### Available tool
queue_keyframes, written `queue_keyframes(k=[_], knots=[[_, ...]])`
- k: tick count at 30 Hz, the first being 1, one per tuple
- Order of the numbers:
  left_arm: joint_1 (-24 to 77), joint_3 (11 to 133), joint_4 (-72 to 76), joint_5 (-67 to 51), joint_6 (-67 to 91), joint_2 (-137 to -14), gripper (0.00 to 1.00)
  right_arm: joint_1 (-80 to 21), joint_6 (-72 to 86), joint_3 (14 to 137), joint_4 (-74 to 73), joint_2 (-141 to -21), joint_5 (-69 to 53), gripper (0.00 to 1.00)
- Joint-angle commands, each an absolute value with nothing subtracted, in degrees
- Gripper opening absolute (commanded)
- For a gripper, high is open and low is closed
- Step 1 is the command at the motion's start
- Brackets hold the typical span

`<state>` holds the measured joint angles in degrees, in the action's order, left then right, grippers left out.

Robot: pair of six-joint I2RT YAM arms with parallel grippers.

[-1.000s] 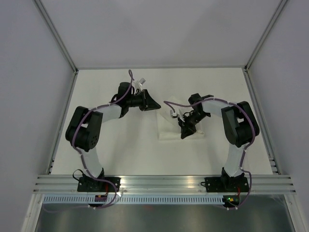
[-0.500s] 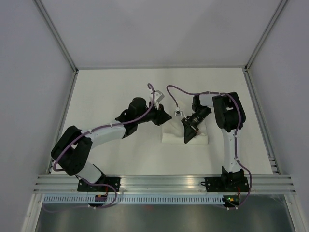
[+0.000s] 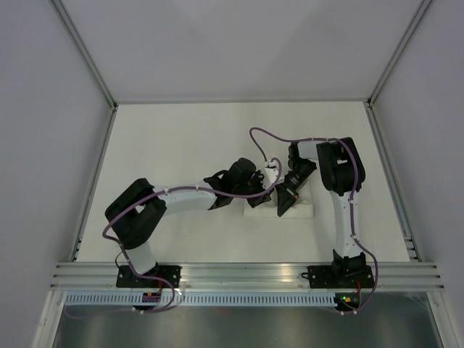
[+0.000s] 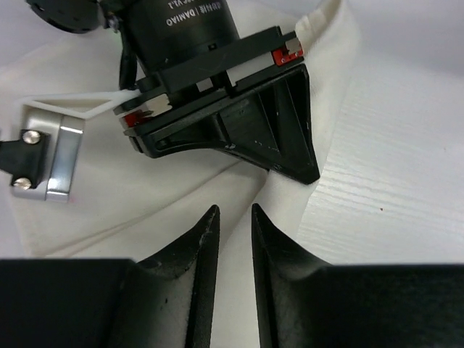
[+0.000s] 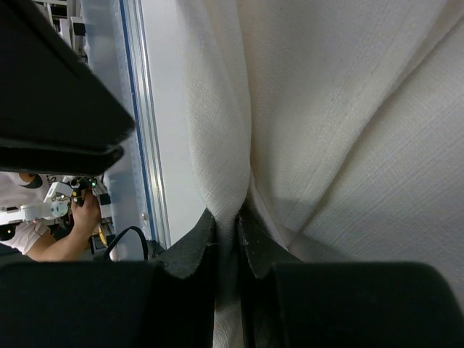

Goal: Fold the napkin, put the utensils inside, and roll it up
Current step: Roll the napkin at the center of the board.

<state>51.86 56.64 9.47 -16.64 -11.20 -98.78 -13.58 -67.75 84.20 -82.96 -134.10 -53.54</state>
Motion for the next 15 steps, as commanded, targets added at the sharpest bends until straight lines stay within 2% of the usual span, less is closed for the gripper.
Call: queue_keyframes(k=[1, 15], knots=[[52.12, 61.86, 4.06, -20.64, -18.19, -101.33, 0.3, -12.92, -70.58, 85.25, -75.23, -136.49, -48.25, 0.12], [52.47, 69.7, -6.06, -36.9, -17.14, -109.68, 0.33, -12.83, -69.96, 85.43, -74.71, -136.67, -48.25, 0.12]])
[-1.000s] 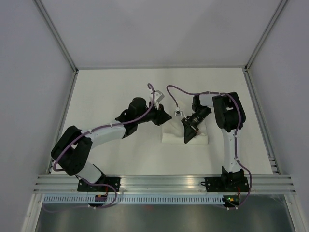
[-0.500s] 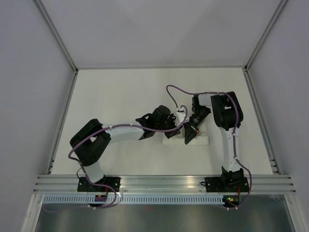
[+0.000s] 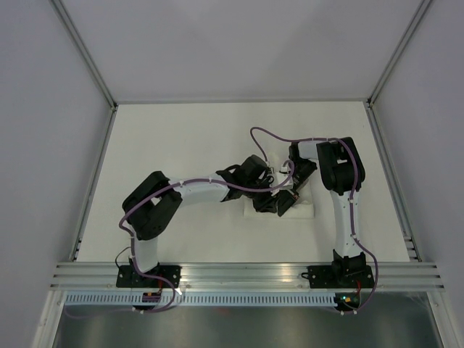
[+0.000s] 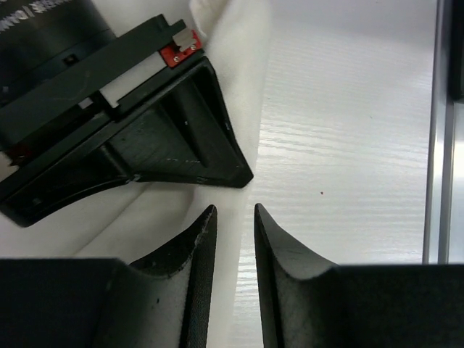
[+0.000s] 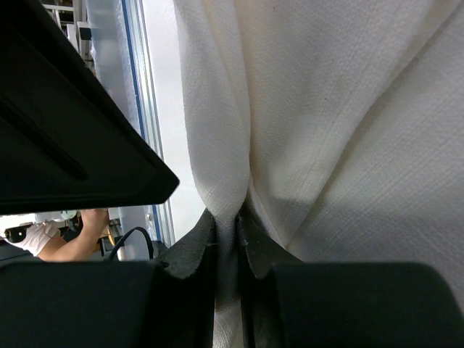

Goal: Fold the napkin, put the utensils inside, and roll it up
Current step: Roll the napkin at the center of the board.

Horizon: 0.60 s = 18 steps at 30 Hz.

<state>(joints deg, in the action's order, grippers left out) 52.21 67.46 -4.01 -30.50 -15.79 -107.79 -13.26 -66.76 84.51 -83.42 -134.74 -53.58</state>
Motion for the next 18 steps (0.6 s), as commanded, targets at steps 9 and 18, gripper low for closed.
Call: queue_keyframes(k=[9, 18], knots=[[52.47, 71.45, -5.8, -35.16, -16.08, -113.73, 0.33, -12.83, -70.22, 85.43, -74.88, -136.58, -48.34, 0.12], [52.3, 67.42, 2.27, -31.38, -13.28, -111.8, 0.32, -12.83, -70.22, 85.17, -74.88, -136.32, -48.25, 0.12]])
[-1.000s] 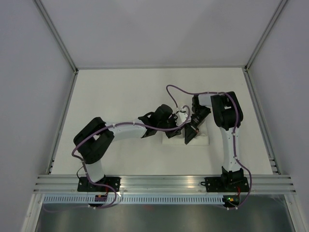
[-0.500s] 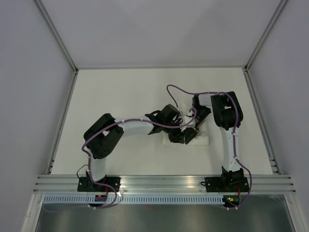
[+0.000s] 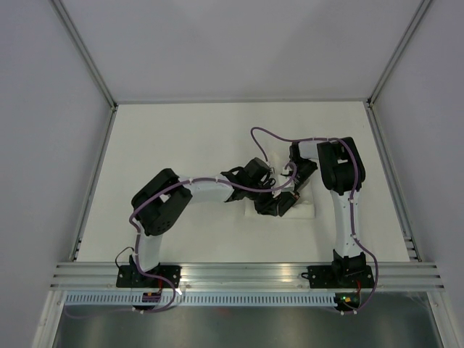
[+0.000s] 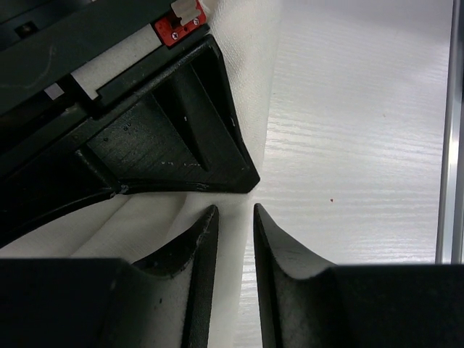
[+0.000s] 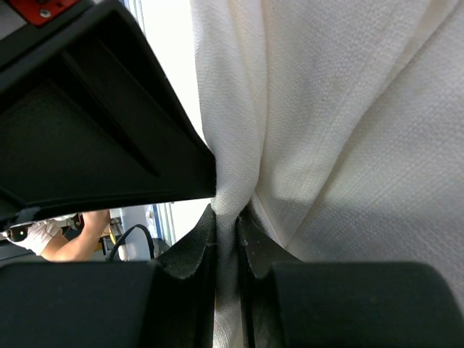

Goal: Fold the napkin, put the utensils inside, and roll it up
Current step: Roll the napkin at the center of the board.

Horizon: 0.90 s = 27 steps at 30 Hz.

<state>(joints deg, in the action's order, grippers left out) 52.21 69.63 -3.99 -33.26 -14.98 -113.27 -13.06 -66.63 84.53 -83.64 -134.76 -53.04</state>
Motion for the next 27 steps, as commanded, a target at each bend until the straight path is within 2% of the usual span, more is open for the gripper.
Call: queue_keyframes(k=[1, 11, 20, 27], knots=[[52.29, 67.24, 3.33, -31.12, -13.18, -111.54, 0.33, -12.83, -70.31, 85.17, -74.8, -136.32, -48.16, 0.12], [51.59, 65.83, 8.17, -30.5, -11.34, -109.51, 0.38, -12.83, -70.31, 85.17, -74.88, -136.41, -48.16, 0.12], [51.24, 63.72, 11.86, -28.75, -9.84, -108.9, 0.37, -12.83, -70.31, 85.17, -74.88, -136.32, -48.16, 0.12], [51.24, 65.99, 8.27, -26.45, -10.02, -112.31, 0.36, -12.83, -70.4, 85.17, -74.97, -136.32, -48.25, 0.13]])
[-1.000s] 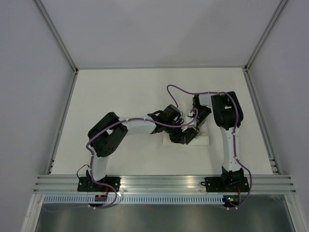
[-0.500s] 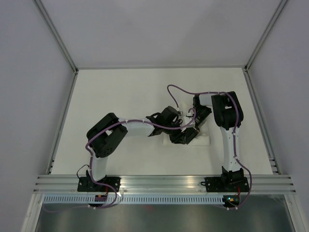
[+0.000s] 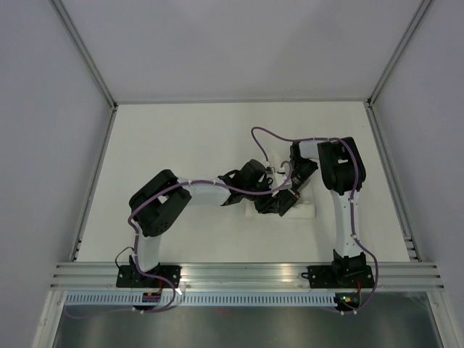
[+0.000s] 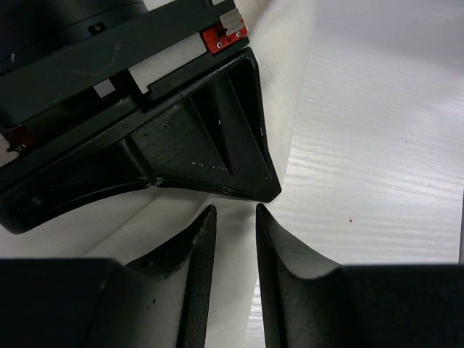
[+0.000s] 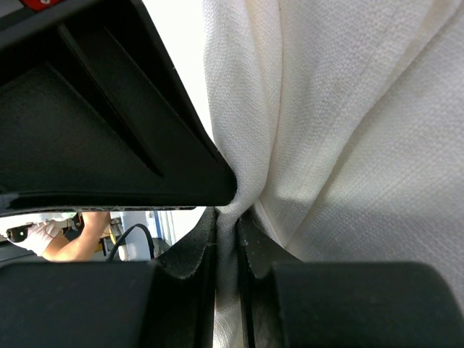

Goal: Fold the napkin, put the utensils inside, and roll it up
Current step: Roll the napkin at the center of the board.

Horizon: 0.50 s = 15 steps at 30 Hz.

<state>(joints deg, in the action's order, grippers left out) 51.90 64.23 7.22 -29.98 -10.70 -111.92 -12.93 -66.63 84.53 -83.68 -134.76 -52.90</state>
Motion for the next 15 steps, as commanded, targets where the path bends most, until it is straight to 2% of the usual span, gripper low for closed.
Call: queue_keyframes(k=[1, 4, 15], knots=[[51.24, 66.09, 7.83, -26.46, -9.76, -112.76, 0.34, -12.83, -70.4, 85.08, -74.88, -136.14, -48.25, 0.13], [51.24, 65.48, 7.82, -26.19, -9.32, -113.29, 0.33, -12.83, -70.31, 84.82, -74.62, -135.71, -48.25, 0.15], [51.24, 68.11, 2.82, -23.47, -8.35, -115.84, 0.27, -12.57, -68.29, 83.32, -73.3, -130.61, -48.86, 0.34]])
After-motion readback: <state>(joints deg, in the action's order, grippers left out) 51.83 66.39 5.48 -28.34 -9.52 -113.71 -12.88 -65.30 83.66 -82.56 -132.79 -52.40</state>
